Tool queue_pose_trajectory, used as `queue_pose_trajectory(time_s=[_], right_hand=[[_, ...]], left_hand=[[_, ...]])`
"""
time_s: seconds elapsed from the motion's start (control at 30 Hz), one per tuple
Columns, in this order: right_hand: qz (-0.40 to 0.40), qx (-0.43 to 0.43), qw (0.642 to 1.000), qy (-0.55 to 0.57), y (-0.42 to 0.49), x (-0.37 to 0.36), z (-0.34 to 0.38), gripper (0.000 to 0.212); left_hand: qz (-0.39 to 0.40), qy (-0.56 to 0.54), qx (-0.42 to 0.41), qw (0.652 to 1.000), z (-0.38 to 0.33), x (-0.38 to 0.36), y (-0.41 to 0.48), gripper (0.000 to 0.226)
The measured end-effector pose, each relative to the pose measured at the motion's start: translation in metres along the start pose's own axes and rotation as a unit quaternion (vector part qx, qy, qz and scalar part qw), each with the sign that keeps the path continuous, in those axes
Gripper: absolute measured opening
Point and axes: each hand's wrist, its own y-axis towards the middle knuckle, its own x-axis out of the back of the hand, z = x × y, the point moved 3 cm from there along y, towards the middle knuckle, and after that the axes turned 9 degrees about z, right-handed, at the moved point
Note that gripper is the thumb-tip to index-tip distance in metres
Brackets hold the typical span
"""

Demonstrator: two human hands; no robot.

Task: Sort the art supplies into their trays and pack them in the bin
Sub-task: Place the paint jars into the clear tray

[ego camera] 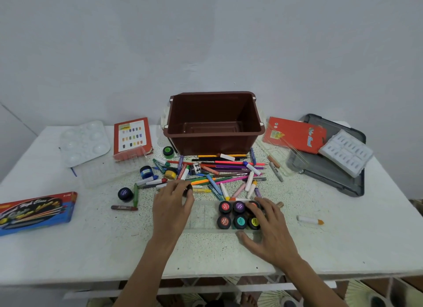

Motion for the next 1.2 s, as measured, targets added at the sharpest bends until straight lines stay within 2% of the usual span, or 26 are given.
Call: queue_pose_trajectory(time_s=[0.1, 0.23, 0.3, 0.53, 0.8, 0.93, 1.03, 1.2], right_hand=[[-0.003, 0.003, 1.000, -0.004, 0.000, 0.000, 0.001, 0.072], [-0.006, 0.002, 1.000, -0.009, 0.000, 0.000, 0.001, 0.072], [-0.006, 0.001, 1.000, -0.008, 0.000, 0.000, 0.001, 0.072], [-0.001, -0.004, 1.000, -0.004, 0.000, -0.001, 0.001, 0.071], [0.000, -0.005, 1.000, -0.005, 0.000, -0.002, 0.000, 0.073], [0.002, -0.006, 1.000, -0.001, 0.000, -0.003, 0.000, 0.072], [0.001, -0.005, 1.000, 0.000, 0.000, -0.002, 0.000, 0.072], [-0.002, -0.001, 1.000, 0.001, 0.000, 0.000, 0.001, 0.072]], left_hand=[[0.017, -0.062, -0.028, 0.998, -0.003, 0.010, -0.001, 0.029], [0.127, -0.085, -0.077, 0.985, -0.012, 0.008, -0.007, 0.026], [0.149, -0.092, -0.086, 0.981, -0.014, 0.001, -0.013, 0.025], [0.138, -0.062, -0.111, 0.982, -0.019, -0.024, -0.026, 0.020], [0.123, -0.065, -0.099, 0.985, -0.023, -0.032, -0.029, 0.022], [0.122, -0.040, -0.092, 0.987, -0.019, -0.031, -0.027, 0.026], [0.118, -0.064, -0.079, 0.988, -0.016, -0.023, -0.022, 0.023], [0.080, -0.074, -0.037, 0.993, -0.010, -0.014, 0.003, 0.023]])
